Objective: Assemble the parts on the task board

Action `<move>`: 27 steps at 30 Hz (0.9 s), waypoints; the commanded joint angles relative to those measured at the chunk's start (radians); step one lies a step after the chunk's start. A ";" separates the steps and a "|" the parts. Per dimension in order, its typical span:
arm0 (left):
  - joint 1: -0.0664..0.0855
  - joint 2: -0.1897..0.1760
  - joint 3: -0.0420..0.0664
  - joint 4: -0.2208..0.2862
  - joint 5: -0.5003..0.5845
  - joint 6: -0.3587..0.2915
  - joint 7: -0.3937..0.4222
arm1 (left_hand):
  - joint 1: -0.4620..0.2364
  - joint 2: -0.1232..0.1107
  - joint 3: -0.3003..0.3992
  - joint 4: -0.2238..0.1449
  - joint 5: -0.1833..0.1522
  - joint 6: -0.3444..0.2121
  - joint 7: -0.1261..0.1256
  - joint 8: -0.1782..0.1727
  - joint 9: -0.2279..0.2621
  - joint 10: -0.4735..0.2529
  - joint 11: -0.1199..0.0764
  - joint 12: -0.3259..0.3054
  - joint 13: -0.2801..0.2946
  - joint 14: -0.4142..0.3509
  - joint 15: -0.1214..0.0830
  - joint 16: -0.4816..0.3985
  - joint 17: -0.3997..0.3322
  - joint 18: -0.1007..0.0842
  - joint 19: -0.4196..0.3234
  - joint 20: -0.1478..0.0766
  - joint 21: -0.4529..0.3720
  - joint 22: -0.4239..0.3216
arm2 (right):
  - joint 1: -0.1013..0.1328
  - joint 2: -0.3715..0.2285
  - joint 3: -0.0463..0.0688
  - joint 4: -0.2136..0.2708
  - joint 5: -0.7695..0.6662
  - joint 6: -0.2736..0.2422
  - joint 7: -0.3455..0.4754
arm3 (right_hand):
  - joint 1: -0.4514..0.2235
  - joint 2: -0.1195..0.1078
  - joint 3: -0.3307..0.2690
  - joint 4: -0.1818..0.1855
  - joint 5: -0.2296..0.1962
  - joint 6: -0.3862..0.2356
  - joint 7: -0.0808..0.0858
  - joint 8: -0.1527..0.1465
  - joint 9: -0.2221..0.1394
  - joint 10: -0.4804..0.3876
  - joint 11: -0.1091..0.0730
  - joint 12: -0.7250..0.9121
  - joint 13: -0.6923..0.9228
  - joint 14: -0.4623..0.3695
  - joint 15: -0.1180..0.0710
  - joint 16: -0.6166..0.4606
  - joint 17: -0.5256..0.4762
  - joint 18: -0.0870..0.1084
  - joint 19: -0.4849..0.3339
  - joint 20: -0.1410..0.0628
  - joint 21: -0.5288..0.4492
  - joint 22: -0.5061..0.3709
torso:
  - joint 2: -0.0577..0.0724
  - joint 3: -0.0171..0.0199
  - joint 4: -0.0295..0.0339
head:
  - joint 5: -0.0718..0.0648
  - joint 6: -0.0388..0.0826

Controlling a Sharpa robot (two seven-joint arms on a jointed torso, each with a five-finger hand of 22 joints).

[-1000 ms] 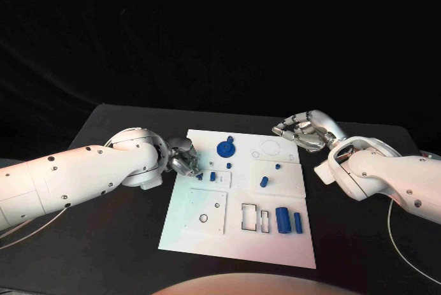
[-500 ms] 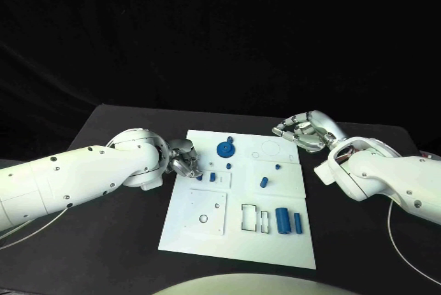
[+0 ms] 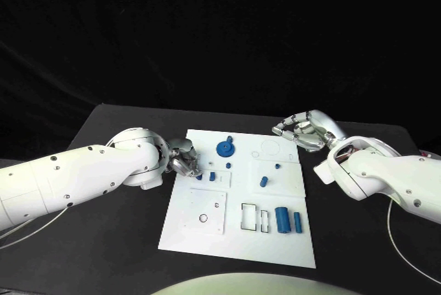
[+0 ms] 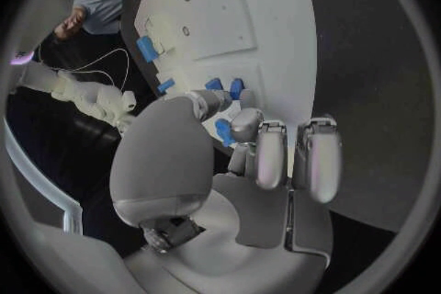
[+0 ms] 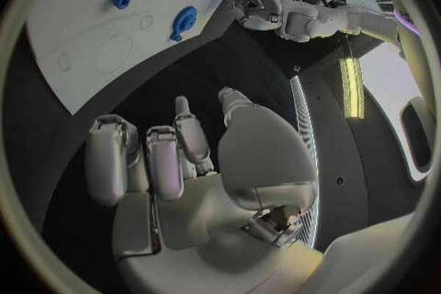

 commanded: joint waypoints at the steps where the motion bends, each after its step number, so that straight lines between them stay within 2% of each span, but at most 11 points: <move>1: -0.004 0.005 -0.003 0.001 -0.001 0.043 -0.009 | 0.005 0.005 0.192 -0.200 0.003 0.007 -0.003 -0.003 0.000 0.007 0.001 0.002 -0.001 0.062 -0.010 0.003 0.108 -0.017 0.007 -0.002 0.002 0.118 | -0.001 0.001 0.000 0.000 -0.009 0.007 0.003 | -0.001 0.009 -0.008 0.000 0.006 -0.002 -0.004 0.005 0.001 0.000 -0.005 0.003 0.000 0.059 -0.007 -0.006 0.047 0.015 0.002 -0.006 -0.006 0.139 | 0.000 -0.0002 0.0002 | 0.000 -0.001; 8: -0.004 0.008 -0.003 0.002 -0.001 0.061 -0.010 | 0.002 0.004 0.191 -0.206 0.014 0.011 -0.003 -0.006 0.000 0.009 0.000 0.003 0.002 0.062 -0.010 0.003 0.108 -0.018 0.008 -0.002 0.003 0.120 | -0.003 0.001 0.000 0.000 -0.009 0.007 0.003 | -0.001 0.009 -0.008 0.000 0.006 -0.002 -0.004 0.005 0.001 0.000 -0.005 0.003 0.000 0.059 -0.007 -0.006 0.047 0.015 0.002 -0.006 -0.006 0.139 | 0.000 -0.0007 0.0001 | 0.000 -0.003; 13: -0.004 0.012 -0.003 0.001 -0.001 0.062 -0.011 | -0.008 0.004 0.187 -0.216 0.043 0.018 -0.004 -0.012 0.000 0.013 -0.001 0.005 0.008 0.062 -0.011 0.003 0.108 -0.018 0.009 -0.003 0.004 0.122 | -0.003 0.001 0.000 0.000 -0.009 0.007 0.003 | -0.001 0.009 -0.008 0.000 0.006 -0.002 -0.004 0.005 0.001 0.000 -0.005 0.003 0.000 0.059 -0.007 -0.006 0.047 0.015 0.002 -0.006 -0.006 0.139 | 0.000 0.0000 0.0001 | 0.000 -0.003; 27: -0.004 0.023 -0.006 -0.009 0.003 0.038 -0.026 | -0.021 0.010 0.183 -0.210 0.049 0.018 -0.004 -0.016 0.001 0.012 0.000 -0.002 0.000 0.062 -0.011 0.003 0.108 -0.017 0.007 -0.003 0.003 0.120 | -0.003 0.000 0.000 0.002 -0.009 0.006 0.003 | -0.001 0.009 -0.008 0.000 0.006 -0.002 -0.004 0.005 0.001 0.000 -0.005 0.003 0.000 0.059 -0.007 -0.006 0.047 0.015 0.002 -0.006 -0.006 0.139 | 0.001 0.0004 -0.0008 | -0.003 -0.003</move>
